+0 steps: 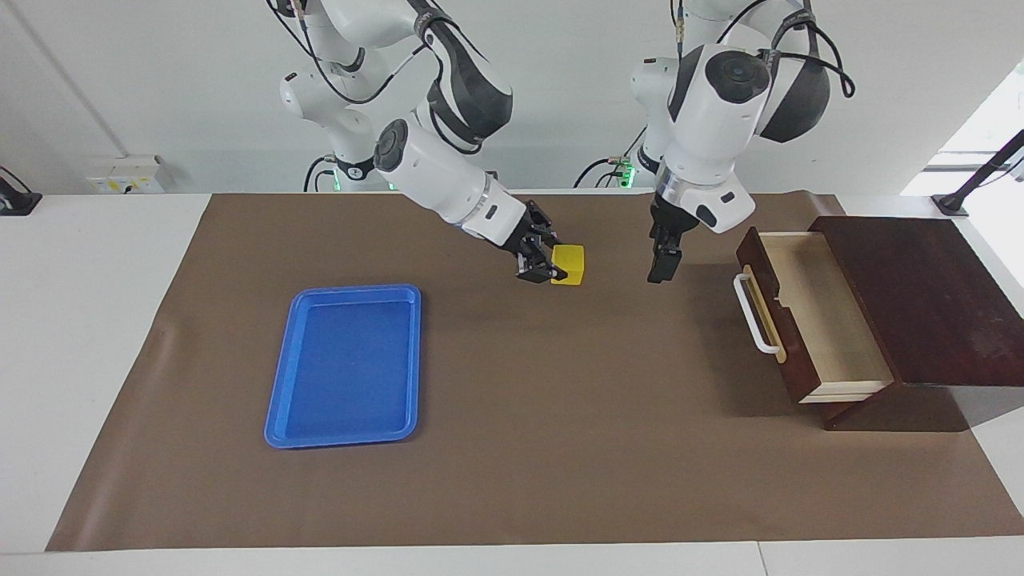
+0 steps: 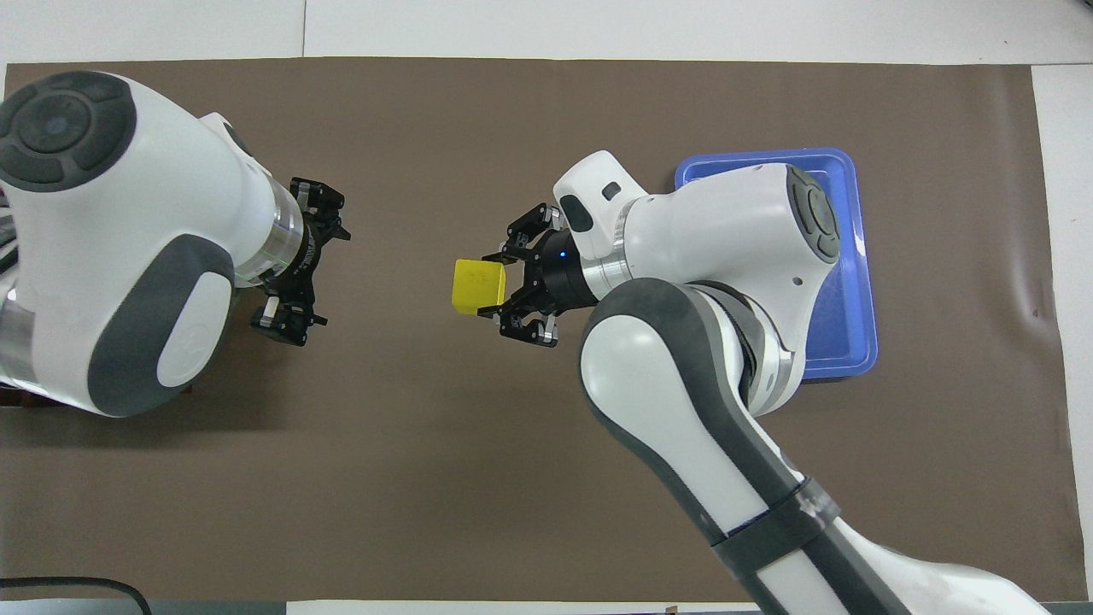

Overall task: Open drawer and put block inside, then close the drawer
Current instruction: 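Carry the block toward the left gripper while the left gripper approaches it, then grasp the block with the left gripper and open the right gripper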

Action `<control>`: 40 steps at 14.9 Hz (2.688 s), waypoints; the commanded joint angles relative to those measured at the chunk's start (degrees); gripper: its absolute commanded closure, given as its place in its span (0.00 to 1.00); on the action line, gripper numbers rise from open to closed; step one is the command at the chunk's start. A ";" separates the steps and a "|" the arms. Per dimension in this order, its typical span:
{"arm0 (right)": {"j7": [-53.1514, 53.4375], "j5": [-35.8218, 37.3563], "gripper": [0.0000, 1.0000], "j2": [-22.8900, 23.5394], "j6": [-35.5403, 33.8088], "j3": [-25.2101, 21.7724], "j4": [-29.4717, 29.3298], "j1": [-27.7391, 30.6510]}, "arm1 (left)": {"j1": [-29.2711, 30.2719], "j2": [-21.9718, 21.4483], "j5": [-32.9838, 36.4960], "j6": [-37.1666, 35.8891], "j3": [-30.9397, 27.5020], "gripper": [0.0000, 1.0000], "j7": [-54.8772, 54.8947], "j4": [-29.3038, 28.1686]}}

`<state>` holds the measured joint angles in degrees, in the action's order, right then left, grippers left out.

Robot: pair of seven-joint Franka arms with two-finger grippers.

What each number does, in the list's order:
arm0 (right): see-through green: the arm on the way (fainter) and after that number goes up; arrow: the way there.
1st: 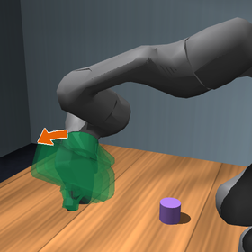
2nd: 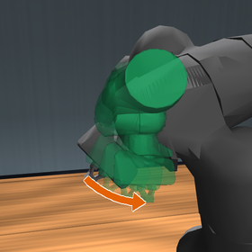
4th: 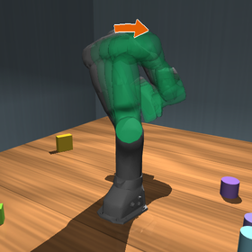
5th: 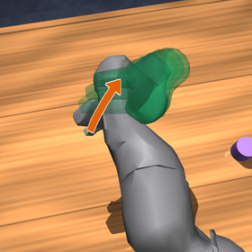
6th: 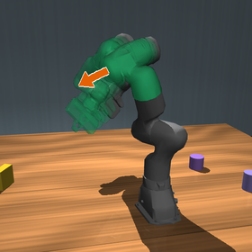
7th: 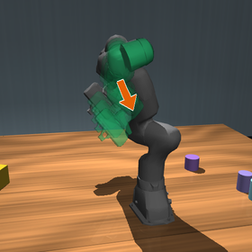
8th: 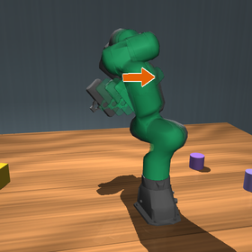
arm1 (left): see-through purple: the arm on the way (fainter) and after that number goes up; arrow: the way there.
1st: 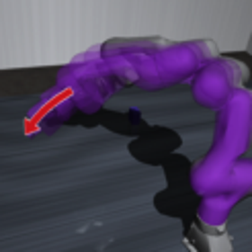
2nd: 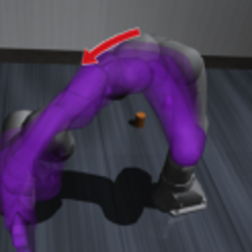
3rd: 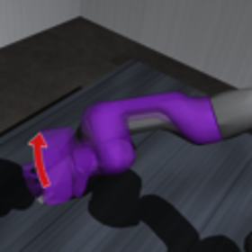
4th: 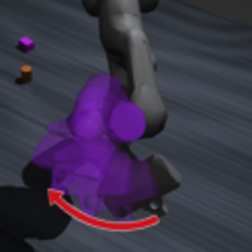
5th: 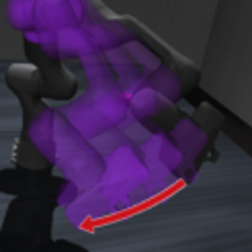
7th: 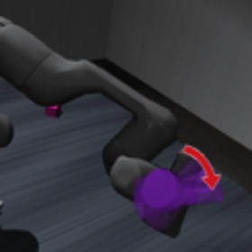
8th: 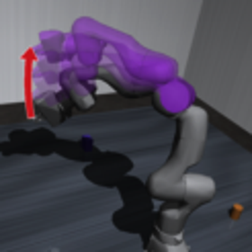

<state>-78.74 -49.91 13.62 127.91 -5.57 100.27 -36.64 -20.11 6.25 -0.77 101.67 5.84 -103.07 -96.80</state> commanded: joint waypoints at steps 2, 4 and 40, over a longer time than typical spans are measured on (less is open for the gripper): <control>1.75 1.31 1.00 0.79 0.41 -0.14 -1.48 -0.36 | -1.60 3.16 -0.90 2.04 -0.83 0.00 -7.32 3.02; 1.75 1.48 1.00 0.88 0.50 -0.14 -1.83 -0.97 | -2.82 3.16 -1.78 3.53 -0.83 0.00 -7.49 2.67; 2.10 0.78 0.00 0.88 0.06 -0.14 -2.18 -1.32 | -5.12 1.40 -3.72 1.61 -1.00 1.00 -7.06 -0.16</control>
<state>-78.28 -49.33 14.01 128.36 -5.70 99.10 -37.92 -25.88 9.07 -3.34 104.60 5.75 -111.09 -96.85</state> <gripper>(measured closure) 0.115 0.449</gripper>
